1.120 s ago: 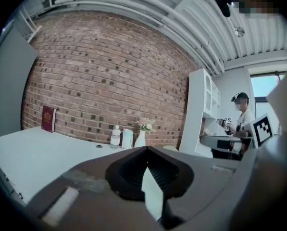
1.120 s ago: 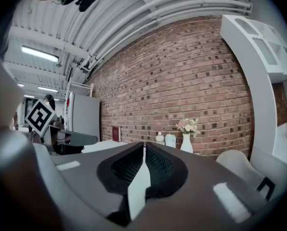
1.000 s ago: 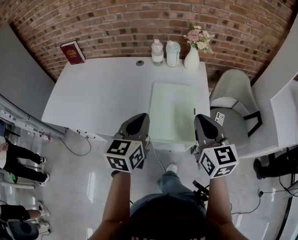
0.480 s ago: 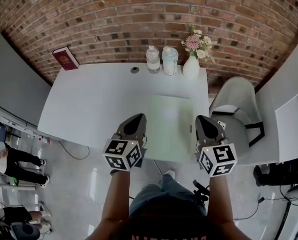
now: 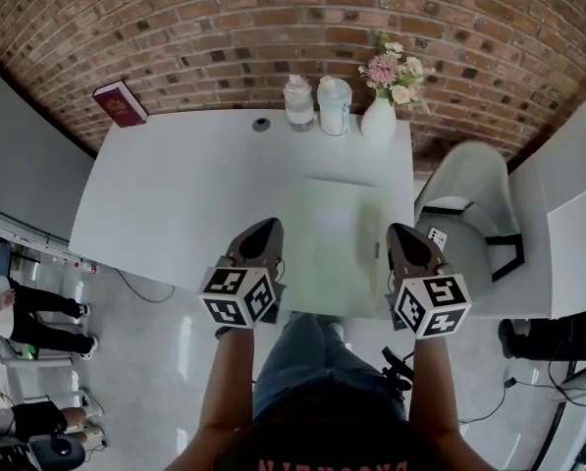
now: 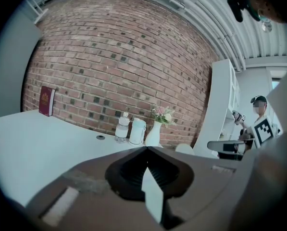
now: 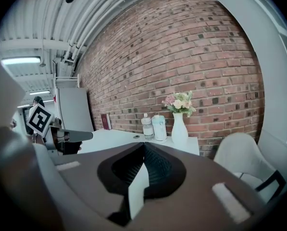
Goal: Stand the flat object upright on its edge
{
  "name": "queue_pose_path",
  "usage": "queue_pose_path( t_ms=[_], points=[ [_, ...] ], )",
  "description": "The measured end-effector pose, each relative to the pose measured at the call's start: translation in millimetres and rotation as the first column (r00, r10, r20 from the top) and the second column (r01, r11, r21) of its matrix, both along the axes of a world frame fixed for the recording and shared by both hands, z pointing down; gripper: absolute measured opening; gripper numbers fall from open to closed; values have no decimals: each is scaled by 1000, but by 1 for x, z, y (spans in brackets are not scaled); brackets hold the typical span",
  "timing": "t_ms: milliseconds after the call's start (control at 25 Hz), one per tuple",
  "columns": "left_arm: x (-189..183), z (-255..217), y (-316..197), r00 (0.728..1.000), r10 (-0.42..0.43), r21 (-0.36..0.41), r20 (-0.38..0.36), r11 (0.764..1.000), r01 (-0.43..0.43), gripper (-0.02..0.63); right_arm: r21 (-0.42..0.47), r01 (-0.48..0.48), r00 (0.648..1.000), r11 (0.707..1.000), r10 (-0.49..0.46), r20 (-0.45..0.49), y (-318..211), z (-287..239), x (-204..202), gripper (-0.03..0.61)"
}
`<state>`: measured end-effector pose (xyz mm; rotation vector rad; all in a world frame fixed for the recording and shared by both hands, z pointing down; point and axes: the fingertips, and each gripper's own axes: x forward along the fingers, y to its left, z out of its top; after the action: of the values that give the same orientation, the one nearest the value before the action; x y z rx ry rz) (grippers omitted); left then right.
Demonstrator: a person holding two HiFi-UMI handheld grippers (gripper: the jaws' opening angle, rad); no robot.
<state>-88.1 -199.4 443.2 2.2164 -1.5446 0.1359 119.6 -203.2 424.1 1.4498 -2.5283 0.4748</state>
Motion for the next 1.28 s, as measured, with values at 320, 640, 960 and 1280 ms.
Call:
queue_pose_path(
  t_ms=[320, 640, 960, 1280],
  points=[
    [-4, 17, -11, 999, 32, -74, 2, 997, -31, 118, -108, -2, 1000, 994, 3, 8, -6, 24, -1, 127],
    [-7, 48, -7, 998, 57, -160, 7, 986, -55, 132, -190, 6, 999, 982, -12, -33, -3, 54, -7, 166],
    [-9, 81, 7, 995, 100, -285, -14, 953, -100, 168, -311, -4, 999, 950, -10, -44, 10, 89, -2, 210],
    [-6, 114, 20, 990, 132, -394, -58, 908, -144, 247, -448, 12, 1000, 894, -11, 4, 23, 126, -4, 279]
  ],
)
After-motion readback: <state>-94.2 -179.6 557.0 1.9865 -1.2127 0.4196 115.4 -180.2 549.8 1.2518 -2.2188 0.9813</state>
